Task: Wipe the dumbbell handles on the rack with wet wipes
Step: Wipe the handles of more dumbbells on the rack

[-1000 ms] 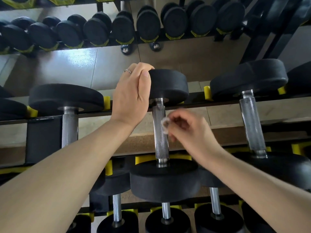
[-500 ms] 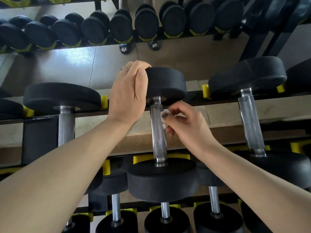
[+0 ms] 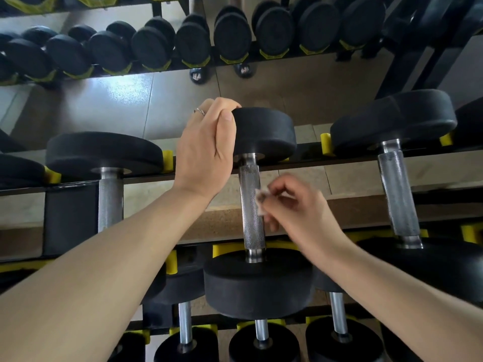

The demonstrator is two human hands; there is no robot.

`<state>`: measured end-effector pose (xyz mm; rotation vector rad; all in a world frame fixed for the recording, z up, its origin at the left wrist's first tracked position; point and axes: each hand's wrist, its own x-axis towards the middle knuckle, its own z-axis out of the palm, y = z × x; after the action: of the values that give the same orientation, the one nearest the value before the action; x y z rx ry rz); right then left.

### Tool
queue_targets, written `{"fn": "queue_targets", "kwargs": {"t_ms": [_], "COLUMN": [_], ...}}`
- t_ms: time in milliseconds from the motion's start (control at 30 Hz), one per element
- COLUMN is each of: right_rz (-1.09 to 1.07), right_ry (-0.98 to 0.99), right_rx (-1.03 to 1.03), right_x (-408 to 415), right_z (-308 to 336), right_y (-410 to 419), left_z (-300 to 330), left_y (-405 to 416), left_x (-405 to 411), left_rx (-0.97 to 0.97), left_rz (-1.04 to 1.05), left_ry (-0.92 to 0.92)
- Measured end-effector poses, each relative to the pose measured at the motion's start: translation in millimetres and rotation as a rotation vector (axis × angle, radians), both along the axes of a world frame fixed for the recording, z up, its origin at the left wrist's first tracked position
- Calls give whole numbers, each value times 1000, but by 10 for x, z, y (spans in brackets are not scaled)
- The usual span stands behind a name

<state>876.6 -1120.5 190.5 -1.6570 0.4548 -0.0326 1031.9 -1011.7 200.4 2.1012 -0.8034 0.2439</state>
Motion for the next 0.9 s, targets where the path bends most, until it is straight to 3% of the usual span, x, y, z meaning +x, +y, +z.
{"fn": "queue_targets", "kwargs": {"t_ms": [100, 300, 467, 667, 833, 900], "right_rz": [113, -95, 148, -59, 216, 155], "right_ry": [43, -27, 62, -31, 92, 52], "right_rx": [-21, 29, -5, 36, -34, -32], "right_x": [-141, 240, -134, 269, -185, -19], "right_z": [20, 43, 25, 52, 11, 50], "right_y": [4, -50, -27, -84, -73, -110], "left_z": [-1, -11, -14, -13, -19, -12], "left_y": [-16, -8, -14, -4, -21, -11], "left_x": [22, 7, 12, 9, 22, 21], "left_rx": [-5, 0, -9, -8, -4, -5], "left_rz": [8, 10, 13, 8, 13, 13], "left_ry": [-8, 8, -7, -6, -18, -17]}}
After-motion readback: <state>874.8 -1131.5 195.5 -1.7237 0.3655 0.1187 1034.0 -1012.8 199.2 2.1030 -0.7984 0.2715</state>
